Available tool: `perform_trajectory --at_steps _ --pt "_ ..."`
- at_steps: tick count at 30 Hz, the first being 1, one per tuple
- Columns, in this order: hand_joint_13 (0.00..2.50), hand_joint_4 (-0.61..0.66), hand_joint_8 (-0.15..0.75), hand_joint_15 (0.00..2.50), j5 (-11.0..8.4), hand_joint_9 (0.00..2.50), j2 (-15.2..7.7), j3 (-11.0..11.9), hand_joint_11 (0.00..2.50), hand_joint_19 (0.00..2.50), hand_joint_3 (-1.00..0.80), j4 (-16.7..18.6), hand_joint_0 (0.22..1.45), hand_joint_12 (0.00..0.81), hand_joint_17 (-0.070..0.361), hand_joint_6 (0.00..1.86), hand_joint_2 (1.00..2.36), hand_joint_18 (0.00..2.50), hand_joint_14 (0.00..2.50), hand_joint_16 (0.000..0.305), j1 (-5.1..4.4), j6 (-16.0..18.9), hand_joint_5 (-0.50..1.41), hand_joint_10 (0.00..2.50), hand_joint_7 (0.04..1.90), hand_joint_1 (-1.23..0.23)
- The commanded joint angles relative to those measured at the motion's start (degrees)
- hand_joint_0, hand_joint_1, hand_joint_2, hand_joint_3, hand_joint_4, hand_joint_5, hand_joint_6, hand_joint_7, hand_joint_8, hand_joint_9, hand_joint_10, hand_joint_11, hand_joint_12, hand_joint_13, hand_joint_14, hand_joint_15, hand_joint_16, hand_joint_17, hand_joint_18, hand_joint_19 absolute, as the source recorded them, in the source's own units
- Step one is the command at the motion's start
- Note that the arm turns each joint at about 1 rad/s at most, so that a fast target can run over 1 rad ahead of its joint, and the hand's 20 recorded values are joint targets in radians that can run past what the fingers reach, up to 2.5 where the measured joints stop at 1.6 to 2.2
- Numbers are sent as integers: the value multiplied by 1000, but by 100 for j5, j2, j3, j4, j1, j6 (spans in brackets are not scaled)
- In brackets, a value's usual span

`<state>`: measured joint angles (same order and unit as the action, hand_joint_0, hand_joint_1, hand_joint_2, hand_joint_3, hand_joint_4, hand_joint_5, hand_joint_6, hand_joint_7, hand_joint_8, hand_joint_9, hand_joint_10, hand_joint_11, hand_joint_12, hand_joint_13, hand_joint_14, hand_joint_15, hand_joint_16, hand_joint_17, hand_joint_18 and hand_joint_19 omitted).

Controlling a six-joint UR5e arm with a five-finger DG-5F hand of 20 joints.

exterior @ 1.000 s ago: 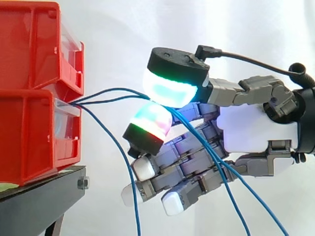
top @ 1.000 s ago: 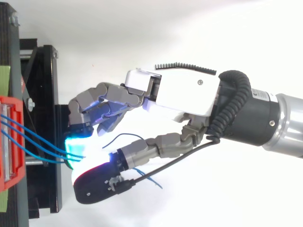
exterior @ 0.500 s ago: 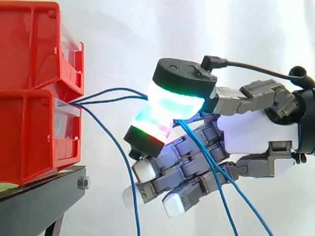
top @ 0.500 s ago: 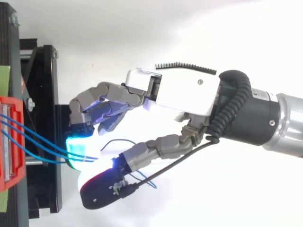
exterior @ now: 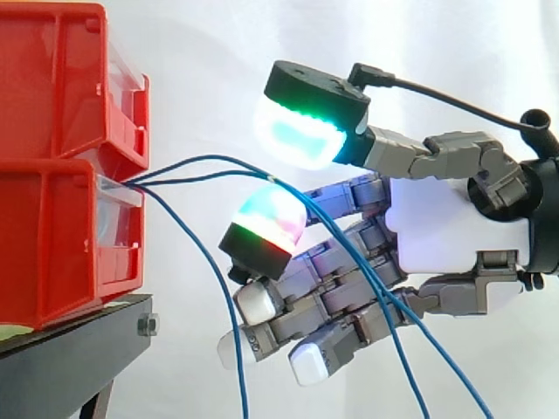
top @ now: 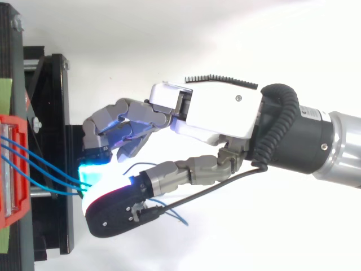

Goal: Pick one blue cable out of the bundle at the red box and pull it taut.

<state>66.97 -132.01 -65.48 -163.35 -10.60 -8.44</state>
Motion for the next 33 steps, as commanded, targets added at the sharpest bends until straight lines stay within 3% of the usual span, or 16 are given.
perform_trajectory --at_steps 1,12,25,33 --pt "574 222 387 241 0 670 0 0 814 471 -448 5 573 447 137 813 1003 746 6 61 -3 0 -210 16 1215 -590" --pt "588 210 379 230 0 656 0 0 812 461 -209 -4 626 444 135 841 1020 763 6 60 6 0 -221 17 1226 -666" --pt "595 189 367 226 0 649 0 0 825 443 -340 5 660 436 131 852 1013 768 6 58 6 0 -231 15 1173 -765" --pt "597 144 369 226 0 646 0 0 819 441 -203 -4 675 436 131 859 1020 765 6 58 6 0 -233 15 1208 -752"
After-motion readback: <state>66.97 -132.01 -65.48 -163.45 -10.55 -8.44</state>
